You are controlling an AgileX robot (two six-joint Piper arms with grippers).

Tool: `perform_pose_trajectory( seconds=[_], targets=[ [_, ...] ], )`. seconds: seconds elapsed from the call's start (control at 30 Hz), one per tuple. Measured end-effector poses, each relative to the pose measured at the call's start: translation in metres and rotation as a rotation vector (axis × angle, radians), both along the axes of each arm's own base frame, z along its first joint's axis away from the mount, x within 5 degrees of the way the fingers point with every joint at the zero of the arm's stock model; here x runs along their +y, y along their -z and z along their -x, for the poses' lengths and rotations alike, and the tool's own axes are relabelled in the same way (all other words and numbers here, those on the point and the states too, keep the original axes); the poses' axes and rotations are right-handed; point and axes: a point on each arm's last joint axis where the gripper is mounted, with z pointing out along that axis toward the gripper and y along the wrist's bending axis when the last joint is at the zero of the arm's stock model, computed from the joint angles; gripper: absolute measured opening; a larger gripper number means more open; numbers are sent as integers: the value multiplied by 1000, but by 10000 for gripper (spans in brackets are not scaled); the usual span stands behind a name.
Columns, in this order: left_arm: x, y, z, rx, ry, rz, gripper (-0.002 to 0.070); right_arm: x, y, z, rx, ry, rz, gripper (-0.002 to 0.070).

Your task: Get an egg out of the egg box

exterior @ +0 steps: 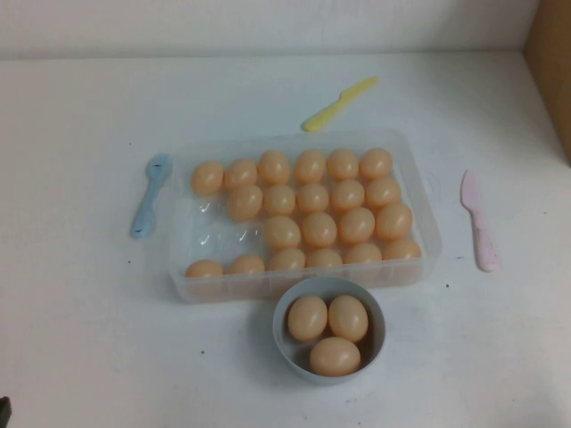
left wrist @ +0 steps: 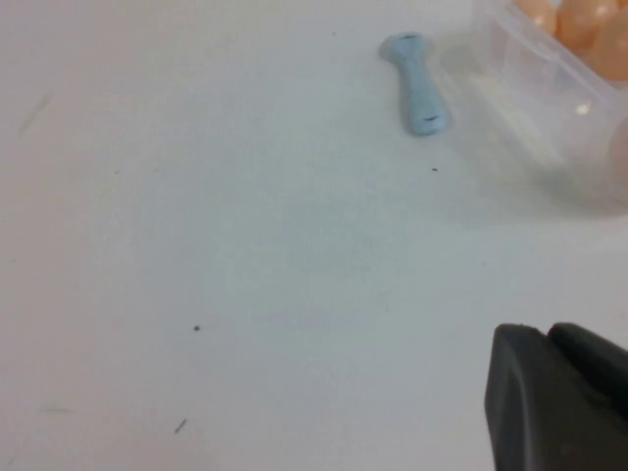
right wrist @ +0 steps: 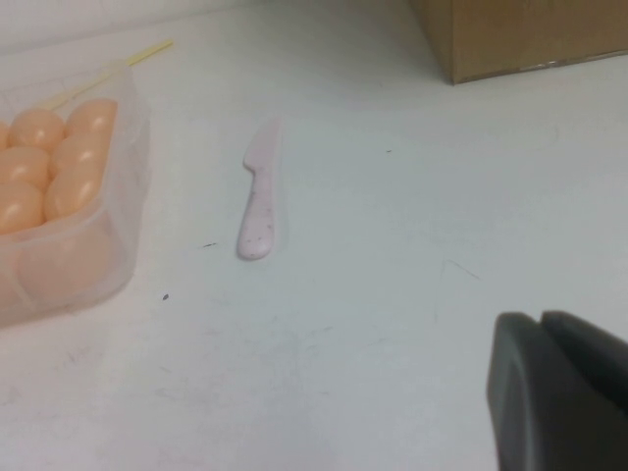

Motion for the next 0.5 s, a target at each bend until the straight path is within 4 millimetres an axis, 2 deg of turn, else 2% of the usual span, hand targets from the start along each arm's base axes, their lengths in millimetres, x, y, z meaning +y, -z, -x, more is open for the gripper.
perform_pose_trajectory(
  seconds=[0.2, 0.5],
  targets=[
    [-4, 0, 1, 0, 78, 2, -4, 0, 0, 0, 0, 0, 0, -19],
    [0, 0, 0, 0, 7, 3, -4, 0, 0, 0, 0, 0, 0, -19]
  ],
)
